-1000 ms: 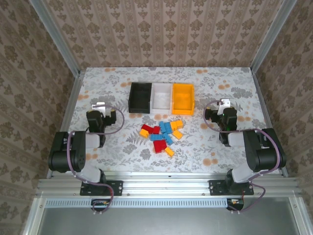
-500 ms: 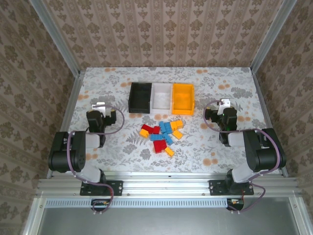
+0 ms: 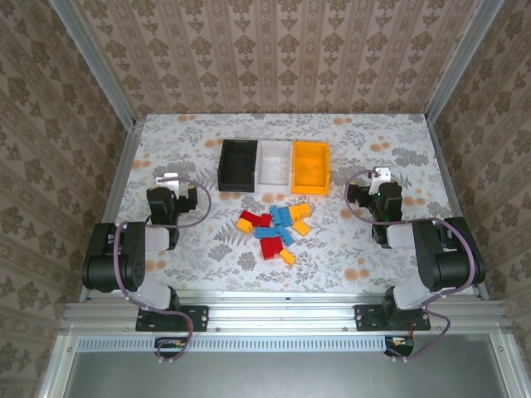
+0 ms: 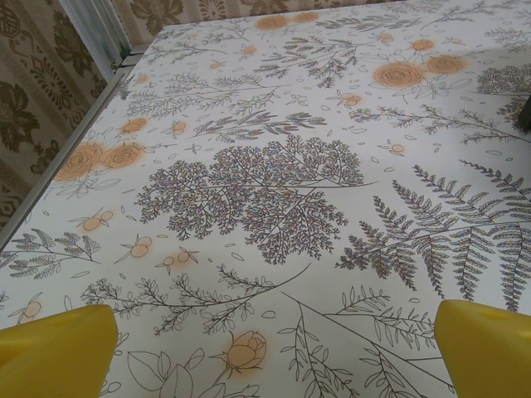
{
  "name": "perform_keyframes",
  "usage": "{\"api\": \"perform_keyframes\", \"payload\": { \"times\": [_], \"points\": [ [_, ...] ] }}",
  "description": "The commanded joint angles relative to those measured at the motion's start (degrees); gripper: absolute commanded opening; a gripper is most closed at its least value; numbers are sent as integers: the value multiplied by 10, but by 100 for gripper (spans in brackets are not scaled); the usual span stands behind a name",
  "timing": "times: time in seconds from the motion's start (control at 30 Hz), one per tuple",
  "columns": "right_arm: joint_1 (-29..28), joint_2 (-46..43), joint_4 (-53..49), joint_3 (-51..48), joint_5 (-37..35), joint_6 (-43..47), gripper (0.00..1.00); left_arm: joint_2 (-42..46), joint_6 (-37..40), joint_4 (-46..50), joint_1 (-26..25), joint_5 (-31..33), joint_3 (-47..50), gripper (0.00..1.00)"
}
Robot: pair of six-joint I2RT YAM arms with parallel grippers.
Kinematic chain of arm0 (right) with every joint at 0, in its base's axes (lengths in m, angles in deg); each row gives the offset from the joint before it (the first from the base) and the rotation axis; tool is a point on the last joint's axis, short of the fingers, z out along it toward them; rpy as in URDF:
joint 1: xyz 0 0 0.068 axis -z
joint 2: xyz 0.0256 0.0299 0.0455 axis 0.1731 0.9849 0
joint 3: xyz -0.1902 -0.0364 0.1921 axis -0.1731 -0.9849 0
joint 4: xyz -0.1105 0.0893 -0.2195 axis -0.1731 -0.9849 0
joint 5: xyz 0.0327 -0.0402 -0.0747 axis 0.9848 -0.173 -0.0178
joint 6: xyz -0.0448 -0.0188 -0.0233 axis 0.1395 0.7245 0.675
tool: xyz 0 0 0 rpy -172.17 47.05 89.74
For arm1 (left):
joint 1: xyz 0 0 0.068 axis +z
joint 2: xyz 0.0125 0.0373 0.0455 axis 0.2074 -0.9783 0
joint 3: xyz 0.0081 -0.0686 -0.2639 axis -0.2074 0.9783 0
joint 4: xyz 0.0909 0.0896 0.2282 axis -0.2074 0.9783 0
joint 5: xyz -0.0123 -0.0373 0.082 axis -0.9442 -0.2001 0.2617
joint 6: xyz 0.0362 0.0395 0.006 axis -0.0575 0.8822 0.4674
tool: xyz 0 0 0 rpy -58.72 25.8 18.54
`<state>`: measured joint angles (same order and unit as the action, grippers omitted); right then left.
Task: Sort the legos into containers by color
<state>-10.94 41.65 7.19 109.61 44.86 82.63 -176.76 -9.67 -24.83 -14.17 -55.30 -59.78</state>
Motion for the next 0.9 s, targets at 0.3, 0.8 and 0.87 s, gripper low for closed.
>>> {"api": "perform_keyframes", "payload": {
  "times": [0.3,0.8,0.87],
  "points": [
    [-43,-121,-238,98,-107,7,100,113,27,203,-16,-18,-89,100],
    [-83,-356,-644,252,28,-351,94,432,-599,508,7,-38,-126,100],
    [-100,-340,-691,269,65,-319,82,446,-622,513,39,-91,-119,100]
  ]
}}
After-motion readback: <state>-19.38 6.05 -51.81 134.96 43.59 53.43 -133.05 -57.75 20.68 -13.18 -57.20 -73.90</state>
